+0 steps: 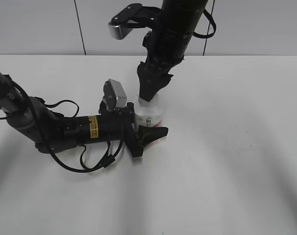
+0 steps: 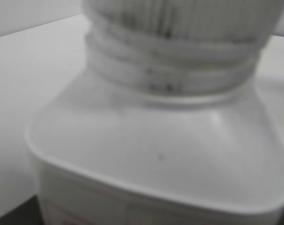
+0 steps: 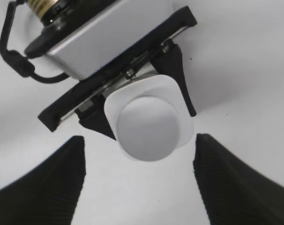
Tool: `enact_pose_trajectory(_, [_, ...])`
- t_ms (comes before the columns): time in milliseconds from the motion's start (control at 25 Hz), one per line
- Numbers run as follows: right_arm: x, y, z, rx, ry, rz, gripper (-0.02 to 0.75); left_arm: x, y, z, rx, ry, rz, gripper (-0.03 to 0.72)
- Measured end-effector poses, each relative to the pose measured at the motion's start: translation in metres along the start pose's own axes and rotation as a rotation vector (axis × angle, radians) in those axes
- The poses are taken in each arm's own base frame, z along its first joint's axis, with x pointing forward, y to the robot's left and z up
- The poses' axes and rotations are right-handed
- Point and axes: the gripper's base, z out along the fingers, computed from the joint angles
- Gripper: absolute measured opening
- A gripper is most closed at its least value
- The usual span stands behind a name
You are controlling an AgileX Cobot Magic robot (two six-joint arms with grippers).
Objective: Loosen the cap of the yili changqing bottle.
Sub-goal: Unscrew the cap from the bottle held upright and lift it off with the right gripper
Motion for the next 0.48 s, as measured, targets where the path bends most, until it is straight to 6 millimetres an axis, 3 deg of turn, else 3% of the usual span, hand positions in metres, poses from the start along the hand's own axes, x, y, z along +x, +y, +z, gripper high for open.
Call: enact_pose_trajectory(480, [0.0015,-0.0016,0.0000,0.021,0.011,0.515,0.565,0.0003,0.0006,0.0001,-0.007,0.011,0.000,0.445])
